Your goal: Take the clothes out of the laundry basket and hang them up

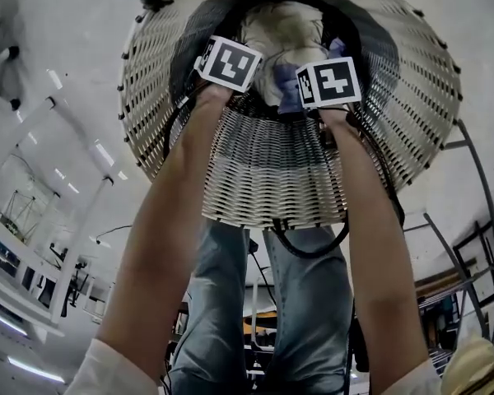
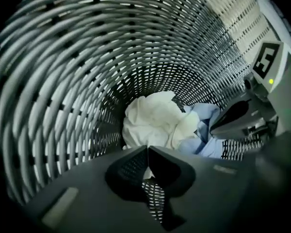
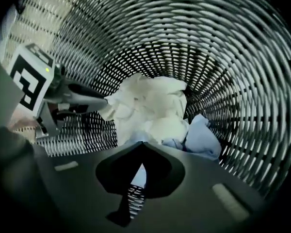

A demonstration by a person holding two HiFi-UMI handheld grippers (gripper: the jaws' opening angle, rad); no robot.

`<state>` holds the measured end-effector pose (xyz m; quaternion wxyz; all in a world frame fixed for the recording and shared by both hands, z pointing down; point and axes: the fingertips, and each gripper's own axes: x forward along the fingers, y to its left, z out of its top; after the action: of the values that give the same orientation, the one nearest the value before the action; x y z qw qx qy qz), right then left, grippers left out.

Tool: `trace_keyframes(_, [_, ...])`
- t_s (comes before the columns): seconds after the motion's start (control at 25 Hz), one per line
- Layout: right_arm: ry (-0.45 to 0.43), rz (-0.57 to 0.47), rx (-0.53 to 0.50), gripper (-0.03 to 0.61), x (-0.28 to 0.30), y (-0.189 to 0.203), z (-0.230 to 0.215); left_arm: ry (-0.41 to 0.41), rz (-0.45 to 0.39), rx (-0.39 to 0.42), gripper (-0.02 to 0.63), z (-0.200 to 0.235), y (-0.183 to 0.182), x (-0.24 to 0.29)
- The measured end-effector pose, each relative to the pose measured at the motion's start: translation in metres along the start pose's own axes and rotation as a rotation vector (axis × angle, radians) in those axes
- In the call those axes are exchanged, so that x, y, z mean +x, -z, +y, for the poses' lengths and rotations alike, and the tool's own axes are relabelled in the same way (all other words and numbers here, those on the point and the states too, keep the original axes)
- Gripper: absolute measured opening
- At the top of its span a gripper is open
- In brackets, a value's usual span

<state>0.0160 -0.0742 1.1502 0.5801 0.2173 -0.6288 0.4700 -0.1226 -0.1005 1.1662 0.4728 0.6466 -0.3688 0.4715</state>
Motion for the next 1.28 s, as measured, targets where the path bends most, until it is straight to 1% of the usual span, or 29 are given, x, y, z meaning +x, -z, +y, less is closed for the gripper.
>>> trace_keyframes(0.12, [-0.036,-0.030,0.052,0.028,-0.007,-0.003,0.002,0.007,0.013,0.000,0.014,-0.001,0.006,-0.006])
trace_keyframes(0.2, [-0.053,-0.053,0.080,0.028,-0.014,-0.005,0.003,0.013,0.011,0.013,0.012,-0.005,0.005,-0.013])
trace_keyframes(0.28, [-0.063,-0.071,0.098,0.028,-0.021,-0.006,0.005,0.023,0.037,0.024,0.012,-0.012,0.012,-0.018])
trace_keyframes(0.32, [-0.068,-0.078,0.106,0.028,-0.024,-0.006,0.006,0.030,0.036,0.038,0.012,-0.016,0.011,-0.021])
trace_keyframes(0.48, [-0.084,-0.111,0.131,0.028,-0.039,-0.007,0.012,0.058,-0.010,0.090,0.012,-0.033,0.000,-0.035])
trace_keyframes(0.64, [-0.094,-0.155,0.163,0.028,-0.059,-0.007,0.015,0.067,-0.045,0.134,0.012,-0.045,-0.009,-0.057])
trace_keyframes(0.88, [-0.113,-0.205,0.207,0.028,-0.086,-0.008,0.023,0.092,-0.119,0.072,0.012,-0.045,-0.030,-0.091])
trace_keyframes(1.0, [-0.128,-0.231,0.230,0.028,-0.100,-0.009,0.028,0.102,-0.155,0.054,0.012,-0.045,-0.037,-0.110])
trace_keyframes(1.12, [-0.147,-0.269,0.267,0.028,-0.115,-0.012,0.030,0.104,-0.188,0.029,0.012,-0.044,-0.042,-0.127])
trace_keyframes(1.28, [-0.163,-0.308,0.306,0.027,-0.135,-0.011,0.033,0.120,-0.210,0.021,0.012,-0.051,-0.042,-0.148])
